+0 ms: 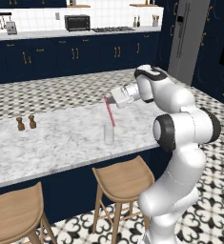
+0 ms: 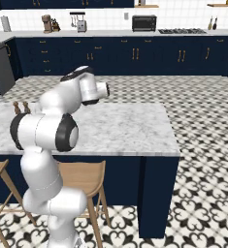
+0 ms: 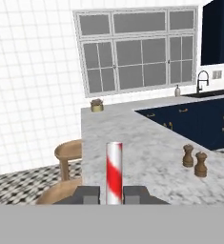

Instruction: Take a straw from the drawer in front and place it inside the glass cup on the dining counter.

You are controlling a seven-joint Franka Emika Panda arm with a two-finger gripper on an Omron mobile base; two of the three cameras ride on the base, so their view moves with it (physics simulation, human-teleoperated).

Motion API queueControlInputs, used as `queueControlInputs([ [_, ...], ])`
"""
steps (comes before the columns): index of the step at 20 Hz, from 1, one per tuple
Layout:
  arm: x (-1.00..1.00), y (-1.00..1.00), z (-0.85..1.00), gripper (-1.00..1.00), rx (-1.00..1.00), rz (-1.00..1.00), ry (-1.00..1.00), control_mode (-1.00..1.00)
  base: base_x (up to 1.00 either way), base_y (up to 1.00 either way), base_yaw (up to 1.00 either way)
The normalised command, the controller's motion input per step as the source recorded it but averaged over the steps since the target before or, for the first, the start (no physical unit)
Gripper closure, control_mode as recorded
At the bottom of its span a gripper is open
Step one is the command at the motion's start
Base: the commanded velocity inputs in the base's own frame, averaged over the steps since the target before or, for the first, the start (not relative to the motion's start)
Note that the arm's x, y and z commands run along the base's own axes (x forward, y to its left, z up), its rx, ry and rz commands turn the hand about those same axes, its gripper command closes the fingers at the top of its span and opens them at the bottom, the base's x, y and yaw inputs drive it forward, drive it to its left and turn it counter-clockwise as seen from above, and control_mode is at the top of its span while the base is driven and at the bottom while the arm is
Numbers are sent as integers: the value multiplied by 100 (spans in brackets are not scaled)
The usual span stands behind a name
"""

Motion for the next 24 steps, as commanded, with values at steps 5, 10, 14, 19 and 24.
queueControlInputs([
  [5,36,11,-8,100,1,2,0,-100,0,0,0],
  [10,31,12,-20,100,0,0,0,-100,0,0,0],
  [14,16,27,-25,100,0,0,0,-100,0,0,0],
  [19,25,14,-15,100,0,0,0,-100,0,0,0],
  [24,20,0,-1,100,1,0,0,-100,0,0,0],
])
